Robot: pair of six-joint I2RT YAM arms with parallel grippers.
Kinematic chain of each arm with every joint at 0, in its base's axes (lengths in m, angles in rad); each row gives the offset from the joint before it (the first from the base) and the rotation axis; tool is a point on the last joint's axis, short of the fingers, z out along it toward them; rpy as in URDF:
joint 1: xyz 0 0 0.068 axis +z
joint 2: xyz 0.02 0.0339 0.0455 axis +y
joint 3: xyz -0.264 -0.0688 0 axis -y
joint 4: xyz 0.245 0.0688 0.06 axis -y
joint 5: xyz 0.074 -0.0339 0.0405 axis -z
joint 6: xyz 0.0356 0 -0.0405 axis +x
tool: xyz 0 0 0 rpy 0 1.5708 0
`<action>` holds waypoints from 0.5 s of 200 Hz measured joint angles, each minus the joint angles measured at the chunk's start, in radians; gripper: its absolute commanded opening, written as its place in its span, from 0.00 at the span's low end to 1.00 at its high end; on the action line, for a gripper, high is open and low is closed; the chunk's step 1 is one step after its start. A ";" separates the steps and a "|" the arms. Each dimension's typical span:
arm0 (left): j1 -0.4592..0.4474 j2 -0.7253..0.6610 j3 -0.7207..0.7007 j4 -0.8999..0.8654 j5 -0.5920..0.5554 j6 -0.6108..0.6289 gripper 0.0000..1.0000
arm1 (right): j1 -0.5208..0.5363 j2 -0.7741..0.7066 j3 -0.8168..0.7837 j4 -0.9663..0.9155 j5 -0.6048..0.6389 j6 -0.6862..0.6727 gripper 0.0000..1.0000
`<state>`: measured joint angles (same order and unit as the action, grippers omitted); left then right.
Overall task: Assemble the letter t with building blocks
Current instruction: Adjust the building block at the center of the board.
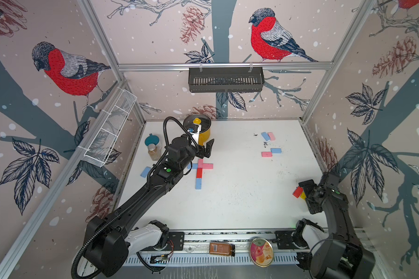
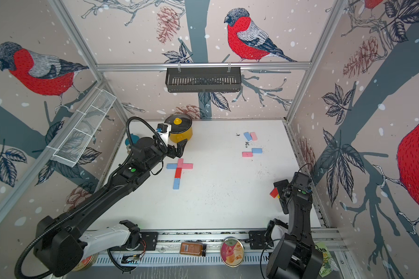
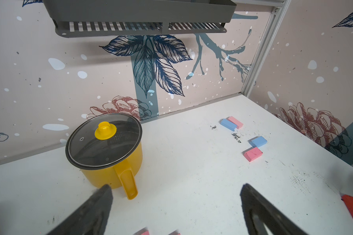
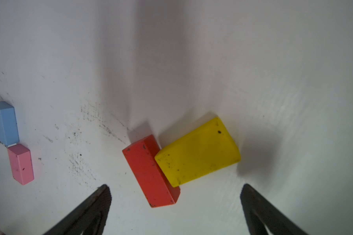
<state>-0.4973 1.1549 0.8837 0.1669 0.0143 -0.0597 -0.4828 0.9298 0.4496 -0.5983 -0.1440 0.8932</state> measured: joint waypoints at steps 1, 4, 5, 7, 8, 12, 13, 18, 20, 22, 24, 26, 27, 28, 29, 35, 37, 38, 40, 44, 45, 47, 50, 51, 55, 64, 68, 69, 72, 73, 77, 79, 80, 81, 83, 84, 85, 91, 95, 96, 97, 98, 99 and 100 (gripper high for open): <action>0.000 0.000 0.000 0.000 0.000 0.000 0.97 | 0.000 0.001 0.000 0.000 0.000 0.000 1.00; 0.000 0.001 0.000 0.000 -0.002 0.000 0.97 | 0.000 0.003 -0.002 0.002 0.000 0.000 1.00; 0.000 0.001 0.000 0.000 -0.003 0.000 0.97 | 0.000 0.005 -0.002 0.003 0.000 0.000 1.00; 0.000 0.001 0.000 0.000 -0.005 0.000 0.97 | 0.000 0.007 -0.002 0.004 0.000 0.000 1.00; 0.000 0.001 0.000 0.000 -0.007 0.000 0.97 | 0.000 0.008 -0.002 0.005 0.000 0.000 1.00; 0.000 0.003 0.000 0.000 -0.011 0.000 0.97 | 0.001 0.012 -0.003 0.009 0.001 0.000 1.00; 0.000 0.003 0.000 0.000 -0.011 0.000 0.97 | 0.001 0.013 -0.003 0.010 0.001 0.000 1.00; 0.000 0.004 0.001 0.000 -0.011 0.000 0.97 | 0.002 0.016 -0.004 0.015 0.005 0.000 1.00; 0.000 0.005 0.001 0.000 -0.011 0.000 0.97 | 0.002 0.018 -0.004 0.018 0.007 0.000 1.00; 0.000 0.005 0.001 0.000 -0.011 0.000 0.97 | 0.002 0.019 -0.004 0.019 0.008 0.000 1.00; 0.000 0.005 0.001 -0.001 -0.011 0.000 0.97 | 0.003 0.020 -0.004 0.022 0.010 0.000 1.00; 0.000 0.005 0.001 -0.001 -0.011 0.000 0.97 | 0.003 0.021 -0.005 0.024 0.011 0.000 1.00; 0.000 0.006 0.001 -0.001 -0.011 0.000 0.97 | 0.003 0.022 -0.005 0.026 0.013 0.000 1.00; 0.000 0.006 0.001 -0.001 -0.011 0.000 0.97 | 0.003 0.023 -0.005 0.027 0.014 0.000 1.00; 0.000 0.006 0.001 -0.001 -0.011 0.000 0.97 | 0.003 0.023 -0.005 0.028 0.014 0.000 1.00; 0.000 0.007 0.001 -0.001 -0.014 0.000 0.97 | 0.003 0.029 -0.005 0.034 0.016 0.000 1.00; 0.000 0.007 0.001 -0.001 -0.014 0.000 0.97 | 0.003 0.031 -0.005 0.036 0.019 0.000 1.00; 0.000 0.007 0.001 -0.001 -0.014 0.000 0.97 | 0.003 0.033 -0.005 0.038 0.021 0.000 1.00; 0.000 0.007 0.001 -0.001 -0.014 0.000 0.97 | 0.003 0.034 -0.005 0.039 0.022 0.000 1.00; 0.000 0.007 0.001 -0.001 -0.014 0.000 0.97 | 0.003 0.040 -0.005 0.043 0.024 0.000 1.00; 0.000 0.007 0.001 -0.001 -0.014 0.000 0.97 | 0.003 0.042 -0.005 0.045 0.026 0.000 1.00; 0.000 0.007 0.002 -0.001 -0.014 0.000 0.97 | 0.003 0.045 -0.005 0.047 0.026 0.000 1.00; 0.000 0.007 0.002 -0.001 -0.014 0.000 0.97 | 0.003 0.050 -0.005 0.051 0.029 0.000 1.00; 0.000 0.007 0.002 -0.001 -0.014 0.000 0.97 | 0.003 0.051 -0.005 0.052 0.029 0.000 1.00; 0.000 0.007 0.002 -0.001 -0.014 0.000 0.97 | 0.003 0.058 -0.005 0.058 0.034 0.000 1.00; 0.000 0.008 0.002 -0.001 -0.015 0.000 0.97 | 0.003 0.072 -0.003 0.066 0.041 -0.001 1.00; 0.000 0.008 0.002 -0.001 -0.015 0.001 0.97 | 0.003 0.078 -0.001 0.071 0.044 -0.001 1.00; 0.000 0.008 0.002 -0.001 -0.015 0.001 0.97 | 0.003 0.079 -0.001 0.072 0.045 -0.001 1.00; 0.000 0.008 0.002 -0.001 -0.015 0.001 0.97 | 0.003 0.083 0.001 0.077 0.046 -0.001 1.00; 0.000 0.008 0.002 -0.001 -0.015 0.001 0.97 | 0.003 0.085 0.001 0.079 0.047 -0.002 1.00; 0.000 0.009 0.002 -0.001 -0.015 0.002 0.97 | 0.003 0.092 0.003 0.085 0.049 -0.002 1.00; 0.000 0.009 0.002 -0.001 -0.015 0.004 0.97 | 0.003 0.095 0.005 0.087 0.050 -0.003 1.00; 0.000 0.009 0.002 -0.001 -0.016 0.005 0.97 | 0.003 0.098 0.006 0.089 0.051 -0.004 1.00; 0.000 0.010 0.002 -0.002 -0.016 0.006 0.97 | 0.003 0.099 0.007 0.089 0.052 -0.004 1.00; 0.000 0.010 0.002 -0.002 -0.016 0.006 0.97 | 0.003 0.103 0.008 0.092 0.052 -0.004 1.00; 0.000 0.010 0.002 -0.002 -0.016 0.006 0.97 | 0.003 0.104 0.009 0.092 0.052 -0.004 1.00; 0.000 0.010 0.002 -0.002 -0.016 0.006 0.97 | 0.003 0.106 0.010 0.095 0.052 -0.004 1.00; 0.000 0.011 0.002 -0.004 -0.016 0.006 0.97 | 0.003 0.118 0.017 0.102 0.056 -0.004 1.00; 0.000 0.011 0.003 -0.008 -0.016 0.006 0.97 | 0.004 0.125 0.021 0.105 0.059 -0.004 1.00; 0.000 0.011 0.003 -0.008 -0.016 0.006 0.97 | 0.004 0.127 0.023 0.106 0.060 -0.004 1.00; 0.000 0.011 0.003 -0.008 -0.017 0.006 0.97 | 0.004 0.128 0.023 0.107 0.060 -0.004 1.00; 0.000 0.012 0.003 -0.009 -0.017 0.006 0.97 | 0.005 0.131 0.025 0.108 0.060 -0.004 1.00; 0.000 0.012 0.003 -0.009 -0.017 0.006 0.97 | 0.005 0.132 0.026 0.109 0.060 -0.005 1.00; 0.000 0.012 0.003 -0.009 -0.017 0.006 0.97 | 0.005 0.134 0.028 0.109 0.061 -0.005 1.00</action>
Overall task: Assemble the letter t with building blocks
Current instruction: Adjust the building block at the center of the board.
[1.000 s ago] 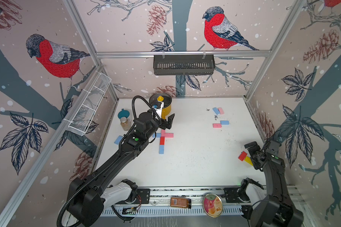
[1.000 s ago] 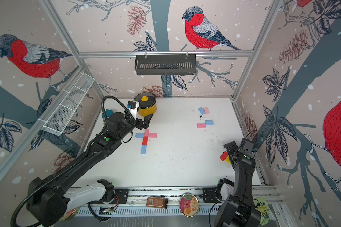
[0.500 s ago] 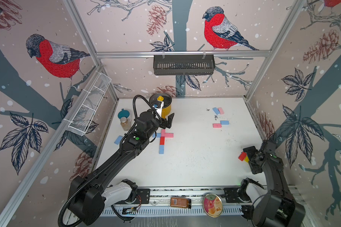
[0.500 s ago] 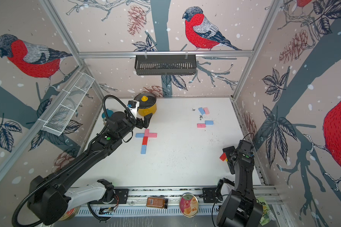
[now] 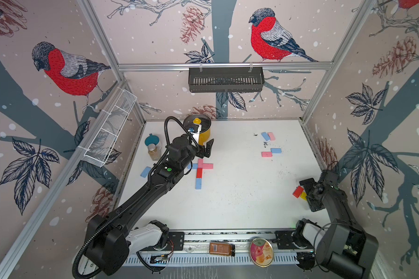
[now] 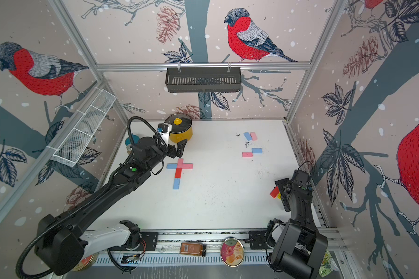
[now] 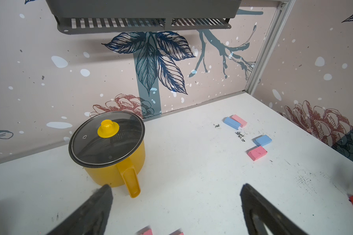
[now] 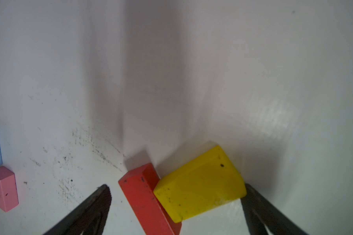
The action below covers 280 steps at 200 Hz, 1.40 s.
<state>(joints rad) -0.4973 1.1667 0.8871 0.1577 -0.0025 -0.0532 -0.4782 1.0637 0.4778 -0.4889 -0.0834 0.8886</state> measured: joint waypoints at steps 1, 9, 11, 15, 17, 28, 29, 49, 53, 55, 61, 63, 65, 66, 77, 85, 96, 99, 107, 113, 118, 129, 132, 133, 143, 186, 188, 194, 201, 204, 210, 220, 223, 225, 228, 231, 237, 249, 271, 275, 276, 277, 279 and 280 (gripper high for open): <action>0.000 0.000 0.000 0.000 0.000 0.000 0.97 | 0.000 0.001 0.001 0.000 0.000 0.000 1.00; 0.000 0.001 0.001 -0.007 0.000 0.000 0.97 | 0.002 0.012 0.013 0.004 0.006 -0.003 1.00; 0.000 0.001 0.001 -0.009 0.000 0.000 0.97 | 0.002 0.014 0.016 0.005 0.007 -0.003 1.00; 0.000 0.002 0.001 -0.011 0.000 0.000 0.97 | 0.003 0.019 0.022 0.008 0.010 -0.003 1.00; 0.000 0.002 0.002 -0.012 0.000 0.000 0.97 | 0.003 0.022 0.025 0.011 0.010 -0.004 1.00; 0.000 0.005 0.002 -0.013 -0.001 0.000 0.97 | 0.008 0.035 0.040 0.025 0.014 -0.007 1.00; 0.000 0.005 0.002 -0.013 -0.001 0.000 0.97 | 0.008 0.037 0.041 0.027 0.014 -0.007 1.00; 0.000 0.006 0.003 -0.013 -0.001 0.001 0.97 | 0.027 0.069 0.063 0.053 0.021 -0.027 1.00; 0.000 0.006 0.003 -0.013 -0.001 0.001 0.97 | 0.034 0.078 0.068 0.056 0.021 -0.026 1.00; 0.000 0.006 0.003 -0.013 -0.002 0.001 0.97 | 0.037 0.082 0.070 0.058 0.021 -0.027 1.00; 0.000 0.006 0.003 -0.014 -0.002 0.001 0.97 | 0.048 0.095 0.076 0.064 0.024 -0.028 1.00; 0.000 0.006 0.003 -0.014 -0.002 0.001 0.97 | 0.052 0.100 0.079 0.066 0.024 -0.029 1.00; 0.000 0.006 0.003 -0.014 -0.002 0.001 0.97 | 0.057 0.105 0.081 0.068 0.026 -0.029 1.00; -0.001 0.006 0.003 -0.014 -0.002 0.001 0.97 | 0.058 0.107 0.082 0.069 0.026 -0.029 1.00; -0.001 0.006 0.003 -0.014 -0.002 0.001 0.97 | 0.083 0.131 0.097 0.079 0.029 -0.031 1.00; -0.001 0.006 0.003 -0.014 -0.002 0.002 0.97 | 0.102 0.148 0.109 0.086 0.032 -0.031 1.00; -0.001 0.006 0.004 -0.016 -0.003 0.002 0.97 | 0.125 0.164 0.121 0.094 0.037 -0.031 0.99; -0.001 0.006 0.004 -0.017 -0.003 0.002 0.97 | 0.130 0.167 0.124 0.095 0.039 -0.031 1.00; -0.001 0.005 0.004 -0.019 -0.004 0.002 0.97 | 0.146 0.173 0.131 0.099 0.043 -0.031 1.00; -0.001 0.005 0.004 -0.020 -0.005 0.002 0.97 | 0.156 0.177 0.134 0.104 0.047 -0.030 1.00; -0.001 0.005 0.004 -0.021 -0.005 0.002 0.97 | 0.164 0.179 0.137 0.107 0.052 -0.030 1.00; -0.001 0.005 0.005 -0.023 -0.006 0.002 0.97 | 0.180 0.189 0.143 0.109 0.059 -0.030 1.00; -0.001 0.005 0.006 -0.025 -0.006 0.003 0.97 | 0.184 0.195 0.145 0.110 0.060 -0.030 1.00; -0.001 0.005 0.006 -0.025 -0.006 0.003 0.97 | 0.185 0.196 0.145 0.111 0.061 -0.030 1.00; -0.001 0.006 0.009 -0.030 -0.008 0.005 0.97 | 0.198 0.222 0.154 0.132 0.080 -0.037 1.00; -0.001 0.002 0.013 -0.035 -0.021 0.008 0.97 | 0.211 0.227 0.171 0.126 0.091 -0.055 1.00; -0.001 0.000 0.013 -0.035 -0.021 0.008 0.97 | 0.212 0.221 0.171 0.121 0.094 -0.055 1.00; -0.001 -0.002 0.013 -0.036 -0.023 0.008 0.97 | 0.217 0.201 0.172 0.109 0.103 -0.057 0.99; -0.002 -0.004 0.014 -0.036 -0.023 0.009 0.97 | 0.218 0.178 0.175 0.097 0.112 -0.058 1.00; -0.002 -0.004 0.015 -0.036 -0.023 0.009 0.97 | 0.218 0.168 0.176 0.092 0.114 -0.059 1.00; -0.002 -0.005 0.016 -0.036 -0.023 0.009 0.97 | 0.220 0.145 0.178 0.084 0.123 -0.062 1.00; -0.002 -0.005 0.019 -0.039 -0.023 0.009 0.97 | 0.220 0.110 0.178 0.071 0.142 -0.072 1.00; -0.002 -0.005 0.021 -0.041 -0.023 0.009 0.97 | 0.219 0.099 0.176 0.068 0.148 -0.077 1.00; -0.002 -0.005 0.022 -0.042 -0.023 0.009 0.97 | 0.217 0.093 0.175 0.067 0.153 -0.076 1.00; -0.002 -0.005 0.023 -0.043 -0.023 0.009 0.97 | 0.215 0.085 0.173 0.065 0.158 -0.077 1.00; -0.002 -0.005 0.024 -0.043 -0.023 0.009 0.97 | 0.213 0.078 0.171 0.064 0.163 -0.077 1.00; -0.002 -0.005 0.025 -0.043 -0.023 0.009 0.97 | 0.204 0.064 0.162 0.064 0.172 -0.080 1.00; -0.002 -0.005 0.027 -0.047 -0.023 0.009 0.97 | 0.180 0.044 0.137 0.064 0.194 -0.087 1.00; -0.002 -0.005 0.029 -0.049 -0.023 0.009 0.97 | 0.130 0.039 0.094 0.069 0.202 -0.111 1.00; -0.002 -0.005 0.029 -0.049 -0.023 0.009 0.97 | 0.124 0.042 0.091 0.069 0.202 -0.114 1.00; -0.002 -0.005 0.029 -0.049 -0.023 0.009 0.97 | 0.122 0.044 0.090 0.069 0.202 -0.116 1.00; -0.002 -0.005 0.029 -0.049 -0.023 0.009 0.97 | 0.122 0.045 0.090 0.069 0.202 -0.117 1.00; -0.002 -0.005 0.029 -0.049 -0.023 0.009 0.97 | 0.119 0.048 0.089 0.069 0.202 -0.119 1.00; -0.002 -0.005 0.029 -0.049 -0.023 0.009 0.97 | 0.117 0.049 0.089 0.069 0.202 -0.121 1.00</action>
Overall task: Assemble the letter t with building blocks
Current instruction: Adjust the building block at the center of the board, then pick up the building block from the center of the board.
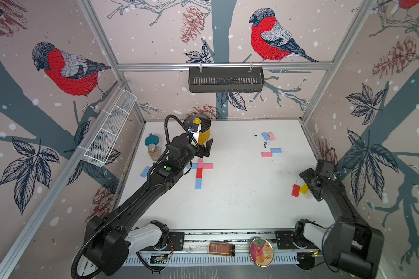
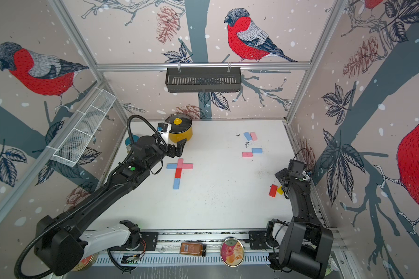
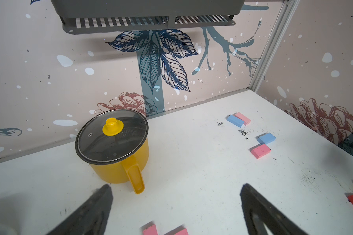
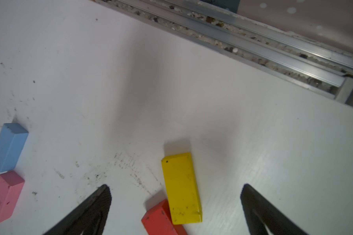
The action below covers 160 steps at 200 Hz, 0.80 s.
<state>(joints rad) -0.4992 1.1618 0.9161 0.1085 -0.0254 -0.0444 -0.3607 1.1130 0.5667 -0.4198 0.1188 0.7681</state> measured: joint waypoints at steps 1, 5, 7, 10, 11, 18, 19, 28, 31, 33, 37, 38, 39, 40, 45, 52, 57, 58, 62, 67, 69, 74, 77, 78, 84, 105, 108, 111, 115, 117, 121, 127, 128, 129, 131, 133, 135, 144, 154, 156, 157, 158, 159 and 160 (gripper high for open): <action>0.000 0.000 0.000 0.000 0.000 0.000 0.97 | -0.001 0.001 0.000 0.000 0.000 -0.001 1.00; 0.000 0.000 0.000 0.000 0.000 0.000 0.97 | -0.003 0.008 0.000 0.002 0.000 -0.009 0.99; 0.000 0.001 0.000 0.000 0.000 0.000 0.97 | -0.005 0.011 0.000 0.003 0.000 -0.011 0.99; 0.000 0.001 0.000 0.000 0.000 0.000 0.97 | -0.005 0.017 0.000 0.005 0.000 -0.012 0.98; 0.000 0.001 0.000 0.000 0.000 0.000 0.97 | -0.005 0.020 0.000 0.006 0.000 -0.012 0.98; 0.000 0.002 0.000 0.000 0.000 0.000 0.97 | -0.005 0.035 0.000 0.010 -0.005 -0.013 0.96; 0.000 0.002 0.000 0.000 0.000 0.000 0.97 | -0.005 0.036 0.000 0.010 -0.006 -0.013 0.96; 0.000 0.004 0.000 0.000 0.000 0.000 0.97 | -0.005 0.056 0.000 0.013 -0.010 -0.019 0.94; 0.000 0.005 0.000 0.000 0.000 0.000 0.97 | -0.005 0.062 0.000 0.014 -0.011 -0.021 0.93; 0.000 0.005 0.000 0.000 0.000 0.000 0.97 | -0.005 0.066 0.000 0.014 -0.012 -0.021 0.93; 0.000 0.006 0.000 0.000 0.000 0.000 0.97 | -0.005 0.074 0.000 0.015 -0.012 -0.025 0.93; 0.000 0.007 0.000 0.000 0.000 0.000 0.97 | -0.005 0.075 0.000 0.015 -0.012 -0.026 0.93; 0.000 0.008 0.000 0.000 0.000 0.000 0.97 | -0.005 0.077 0.000 0.016 -0.012 -0.028 0.93; 0.000 0.008 0.000 0.000 -0.001 0.000 0.97 | -0.005 0.078 0.000 0.016 -0.012 -0.029 0.93; -0.001 0.010 0.000 0.000 -0.001 0.000 0.97 | -0.005 0.087 0.002 0.016 -0.013 -0.036 0.92; -0.002 0.013 0.000 -0.001 -0.001 0.000 0.97 | -0.005 0.098 0.003 0.019 -0.017 -0.037 0.90; -0.002 0.013 0.000 -0.003 -0.001 0.000 0.97 | -0.002 0.102 0.003 0.021 -0.019 -0.038 0.90; -0.003 0.013 0.000 -0.004 -0.002 0.000 0.97 | -0.001 0.103 0.003 0.021 -0.019 -0.038 0.89; -0.003 0.013 0.000 -0.006 -0.002 0.000 0.97 | 0.000 0.106 0.003 0.023 -0.019 -0.039 0.89; -0.004 0.013 0.000 -0.008 -0.003 0.000 0.97 | 0.002 0.110 0.003 0.025 -0.020 -0.039 0.89; -0.005 0.013 0.000 -0.008 -0.003 0.000 0.97 | 0.003 0.111 0.003 0.026 -0.020 -0.039 0.89; -0.006 0.014 0.000 -0.008 -0.004 0.000 0.97 | 0.006 0.116 0.003 0.029 -0.020 -0.039 0.88; -0.007 0.014 0.000 -0.008 -0.004 0.000 0.97 | 0.008 0.118 0.003 0.029 -0.020 -0.039 0.87; -0.007 0.014 0.000 -0.008 -0.004 0.000 0.97 | 0.008 0.119 0.003 0.029 -0.020 -0.039 0.87; -0.008 0.014 0.000 -0.009 -0.004 0.000 0.97 | 0.013 0.124 0.003 0.032 -0.026 -0.039 0.86; -0.008 0.014 0.000 -0.009 -0.005 0.000 0.97 | 0.030 0.145 0.003 0.041 -0.034 -0.039 0.83; -0.008 0.014 0.000 -0.009 -0.005 0.000 0.97 | 0.032 0.151 0.003 0.044 -0.034 -0.039 0.83; -0.008 0.014 0.000 -0.010 -0.006 0.000 0.97 | 0.034 0.156 0.003 0.047 -0.034 -0.039 0.83; -0.008 0.014 0.000 -0.010 -0.007 0.001 0.97 | 0.038 0.165 0.003 0.050 -0.034 -0.039 0.83; -0.008 0.014 0.000 -0.010 -0.008 0.001 0.97 | 0.040 0.169 0.003 0.051 -0.034 -0.038 0.83; -0.008 0.014 0.000 -0.011 -0.008 0.001 0.97 | 0.043 0.175 0.002 0.055 -0.034 -0.038 0.83; -0.008 0.014 0.000 -0.011 -0.008 0.001 0.97 | 0.048 0.185 0.002 0.056 -0.033 -0.038 0.82; -0.008 0.014 0.000 -0.011 -0.008 0.001 0.97 | 0.048 0.185 0.002 0.056 -0.033 -0.038 0.82; -0.008 0.014 0.000 -0.011 -0.009 0.001 0.97 | 0.050 0.187 0.002 0.057 -0.032 -0.039 0.82; -0.008 0.014 0.000 -0.011 -0.009 0.001 0.97 | 0.052 0.189 0.002 0.059 -0.029 -0.039 0.82; -0.008 0.014 0.000 -0.011 -0.010 0.001 0.97 | 0.055 0.190 0.002 0.062 -0.026 -0.037 0.82; -0.008 0.014 0.000 -0.011 -0.010 0.001 0.97 | 0.056 0.192 0.002 0.063 -0.023 -0.038 0.82; -0.008 0.014 0.001 -0.012 -0.011 0.001 0.97 | 0.066 0.199 0.003 0.069 -0.010 -0.038 0.82; -0.008 0.014 0.001 -0.014 -0.011 0.002 0.97 | 0.072 0.205 0.005 0.075 0.000 -0.038 0.80; -0.008 0.014 0.001 -0.014 -0.011 0.002 0.97 | 0.073 0.206 0.005 0.075 0.000 -0.037 0.79; -0.008 0.014 0.001 -0.014 -0.011 0.002 0.97 | 0.074 0.207 0.006 0.076 0.001 -0.037 0.79; -0.008 0.014 0.001 -0.014 -0.011 0.002 0.97 | 0.074 0.207 0.006 0.076 0.002 -0.038 0.79; -0.008 0.014 0.001 -0.015 -0.011 0.003 0.97 | 0.074 0.208 0.006 0.077 0.002 -0.038 0.79; -0.008 0.015 0.001 -0.015 -0.011 0.003 0.97 | 0.075 0.208 0.006 0.077 0.003 -0.037 0.79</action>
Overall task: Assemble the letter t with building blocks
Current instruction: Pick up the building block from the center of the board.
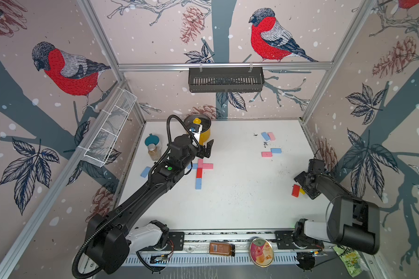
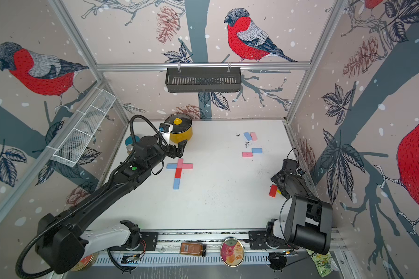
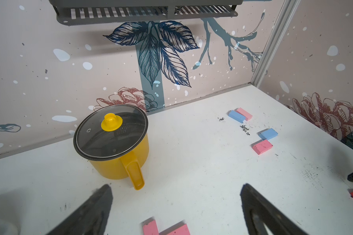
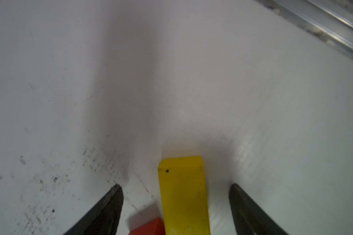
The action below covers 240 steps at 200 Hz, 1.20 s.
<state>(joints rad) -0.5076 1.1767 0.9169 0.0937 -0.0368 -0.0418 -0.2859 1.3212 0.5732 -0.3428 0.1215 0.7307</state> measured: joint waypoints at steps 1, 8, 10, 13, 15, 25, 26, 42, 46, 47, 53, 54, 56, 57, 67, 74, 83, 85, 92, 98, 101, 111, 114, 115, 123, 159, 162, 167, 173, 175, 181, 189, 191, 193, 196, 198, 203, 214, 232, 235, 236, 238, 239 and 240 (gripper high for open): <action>0.000 0.000 0.000 0.000 0.000 0.000 0.97 | 0.001 0.001 0.000 0.000 0.001 0.000 0.79; 0.000 0.001 0.001 -0.001 0.000 0.001 0.97 | 0.003 0.005 0.002 0.003 0.005 0.000 0.77; 0.000 0.001 0.002 -0.001 0.000 0.001 0.97 | 0.003 0.007 0.003 0.004 0.006 0.000 0.76; 0.000 0.002 0.002 -0.001 0.000 0.002 0.97 | 0.003 0.008 0.003 0.005 0.008 0.000 0.75; 0.000 0.002 0.003 -0.001 0.000 0.002 0.97 | 0.003 0.010 0.004 0.005 0.009 0.000 0.73; 0.000 0.003 0.004 -0.001 0.000 0.006 0.97 | 0.005 0.016 0.006 0.007 0.014 0.000 0.69; 0.000 0.003 0.004 -0.001 0.000 0.006 0.97 | 0.005 0.016 0.006 0.007 0.015 0.000 0.68; 0.000 0.005 0.005 -0.002 0.000 0.009 0.97 | 0.005 0.023 0.008 0.008 0.024 -0.001 0.62; 0.000 0.005 0.006 -0.002 0.000 0.010 0.97 | 0.005 0.023 0.008 0.008 0.025 -0.003 0.59; 0.000 0.006 0.006 -0.002 0.000 0.011 0.97 | 0.005 0.023 0.008 0.008 0.026 -0.003 0.58; 0.000 0.007 0.006 -0.002 -0.001 0.014 0.97 | 0.006 0.023 0.008 0.008 0.027 -0.004 0.56; 0.000 0.007 0.006 -0.002 -0.001 0.014 0.97 | 0.006 0.023 0.008 0.008 0.027 -0.004 0.56; 0.000 0.007 0.006 -0.002 -0.001 0.014 0.97 | 0.006 0.024 0.008 0.008 0.027 -0.004 0.56; 0.000 0.008 0.006 -0.002 -0.001 0.014 0.97 | 0.006 0.024 0.008 0.008 0.027 -0.004 0.56; 0.000 0.010 0.007 -0.005 -0.001 0.014 0.97 | 0.010 0.026 0.008 0.008 0.030 -0.011 0.50; 0.000 0.011 0.008 -0.008 -0.001 0.014 0.97 | 0.013 0.027 0.007 0.010 0.032 -0.026 0.46; 0.000 0.014 0.012 -0.012 -0.001 0.014 0.97 | 0.018 0.030 0.006 0.012 0.036 -0.026 0.42; 0.000 0.014 0.013 -0.013 -0.001 0.014 0.97 | 0.018 0.031 0.006 0.012 0.037 -0.026 0.41; 0.000 0.016 0.015 -0.014 -0.003 0.015 0.97 | 0.021 0.032 0.005 0.015 0.040 -0.026 0.37; -0.001 0.016 0.016 -0.015 -0.010 0.015 0.97 | 0.026 0.032 0.004 0.018 0.043 -0.028 0.34; -0.001 0.016 0.016 -0.016 -0.013 0.015 0.97 | 0.027 0.032 0.004 0.020 0.043 -0.028 0.33; -0.001 0.016 0.017 -0.017 -0.015 0.015 0.97 | 0.037 0.032 0.002 0.028 0.045 -0.030 0.30; -0.001 0.016 0.017 -0.018 -0.016 0.015 0.97 | 0.039 0.032 0.002 0.030 0.044 -0.031 0.29; -0.001 0.016 0.017 -0.018 -0.016 0.015 0.97 | 0.040 0.032 0.002 0.031 0.043 -0.031 0.29; -0.001 0.016 0.017 -0.021 -0.016 0.015 0.97 | 0.049 0.032 0.002 0.034 0.044 -0.035 0.25; -0.001 0.016 0.017 -0.029 -0.023 0.015 0.97 | 0.109 0.028 0.001 0.044 0.041 -0.067 0.15; -0.001 0.016 0.017 -0.029 -0.023 0.015 0.97 | 0.114 0.029 0.001 0.044 0.040 -0.076 0.14; -0.001 0.016 0.017 -0.030 -0.024 0.015 0.97 | 0.125 0.029 0.001 0.043 0.038 -0.083 0.13; -0.001 0.016 0.017 -0.030 -0.028 0.015 0.97 | 0.138 0.029 0.002 0.043 0.035 -0.084 0.11; -0.001 0.016 0.017 -0.030 -0.029 0.015 0.97 | 0.142 0.029 0.003 0.043 0.035 -0.087 0.10; -0.001 0.016 0.017 -0.030 -0.035 0.015 0.97 | 0.154 0.031 0.005 0.043 0.032 -0.102 0.08; -0.001 0.015 0.017 -0.030 -0.042 0.015 0.97 | 0.169 0.034 0.008 0.043 0.027 -0.107 0.06; -0.001 0.015 0.017 -0.030 -0.042 0.015 0.97 | 0.173 0.035 0.008 0.043 0.027 -0.109 0.06; -0.001 0.014 0.017 -0.030 -0.042 0.015 0.97 | 0.177 0.035 0.009 0.043 0.026 -0.112 0.06; -0.001 0.014 0.017 -0.030 -0.043 0.015 0.97 | 0.182 0.036 0.010 0.043 0.024 -0.117 0.06; -0.001 0.014 0.017 -0.030 -0.043 0.015 0.97 | 0.186 0.037 0.012 0.043 0.021 -0.122 0.06; -0.001 0.012 0.017 -0.030 -0.044 0.015 0.97 | 0.194 0.039 0.014 0.043 0.016 -0.134 0.06; -0.001 0.010 0.017 -0.030 -0.045 0.015 0.97 | 0.213 0.043 0.020 0.043 0.011 -0.145 0.05; -0.001 0.009 0.017 -0.030 -0.047 0.015 0.97 | 0.245 0.048 0.031 0.045 0.004 -0.175 0.05; -0.001 0.009 0.017 -0.030 -0.047 0.015 0.97 | 0.251 0.048 0.032 0.045 0.003 -0.184 0.05; -0.001 0.009 0.017 -0.030 -0.048 0.015 0.97 | 0.253 0.048 0.032 0.045 0.002 -0.185 0.05; -0.001 0.009 0.017 -0.030 -0.048 0.015 0.97 | 0.257 0.048 0.034 0.045 0.000 -0.186 0.05; -0.001 0.009 0.017 -0.030 -0.049 0.015 0.97 | 0.261 0.048 0.035 0.045 -0.003 -0.186 0.05; -0.001 0.009 0.017 -0.030 -0.049 0.015 0.97 | 0.262 0.048 0.035 0.045 -0.003 -0.187 0.05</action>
<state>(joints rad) -0.5083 1.1858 0.9340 0.0635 -0.0860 -0.0265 -0.0235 1.3697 0.6079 -0.2977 0.1181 0.5438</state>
